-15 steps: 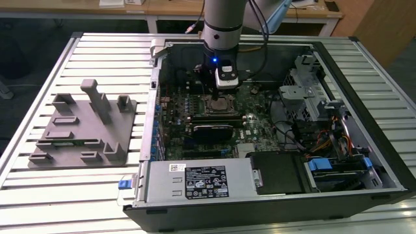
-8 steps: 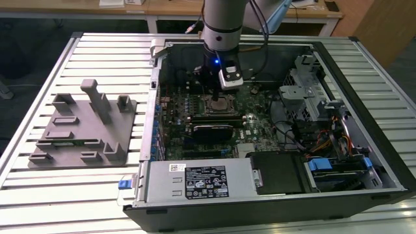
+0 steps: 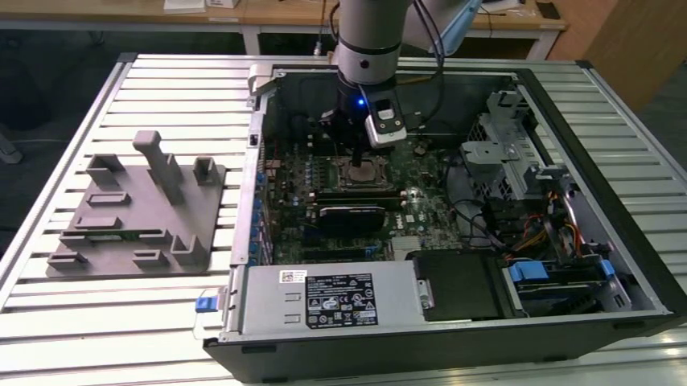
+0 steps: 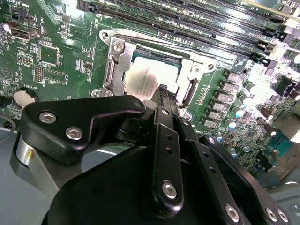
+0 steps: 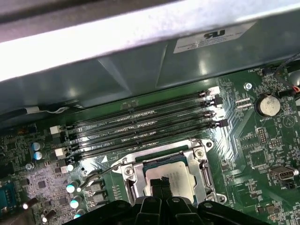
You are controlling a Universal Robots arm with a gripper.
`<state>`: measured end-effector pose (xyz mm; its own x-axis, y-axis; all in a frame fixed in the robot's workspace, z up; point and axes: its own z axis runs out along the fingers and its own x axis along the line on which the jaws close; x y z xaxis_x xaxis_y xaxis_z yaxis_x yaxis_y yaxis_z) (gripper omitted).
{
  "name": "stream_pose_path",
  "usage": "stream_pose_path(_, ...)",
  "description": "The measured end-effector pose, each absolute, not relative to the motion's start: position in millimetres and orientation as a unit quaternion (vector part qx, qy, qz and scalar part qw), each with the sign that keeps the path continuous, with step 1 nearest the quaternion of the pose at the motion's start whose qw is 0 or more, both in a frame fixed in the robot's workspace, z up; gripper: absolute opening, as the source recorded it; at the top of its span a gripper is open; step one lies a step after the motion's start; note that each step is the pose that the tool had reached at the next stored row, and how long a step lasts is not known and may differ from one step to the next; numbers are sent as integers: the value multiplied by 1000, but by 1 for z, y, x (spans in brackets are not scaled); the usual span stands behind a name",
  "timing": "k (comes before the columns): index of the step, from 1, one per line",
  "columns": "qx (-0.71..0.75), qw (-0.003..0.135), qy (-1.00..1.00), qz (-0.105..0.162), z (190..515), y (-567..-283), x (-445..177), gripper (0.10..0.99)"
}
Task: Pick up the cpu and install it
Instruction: 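Close the cpu cover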
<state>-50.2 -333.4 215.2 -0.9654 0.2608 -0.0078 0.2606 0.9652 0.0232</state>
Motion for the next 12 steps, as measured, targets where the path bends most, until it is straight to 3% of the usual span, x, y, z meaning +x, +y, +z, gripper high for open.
stream_pose_path(12, 131, 5, 991, 11, 225, -333, -50, 106)
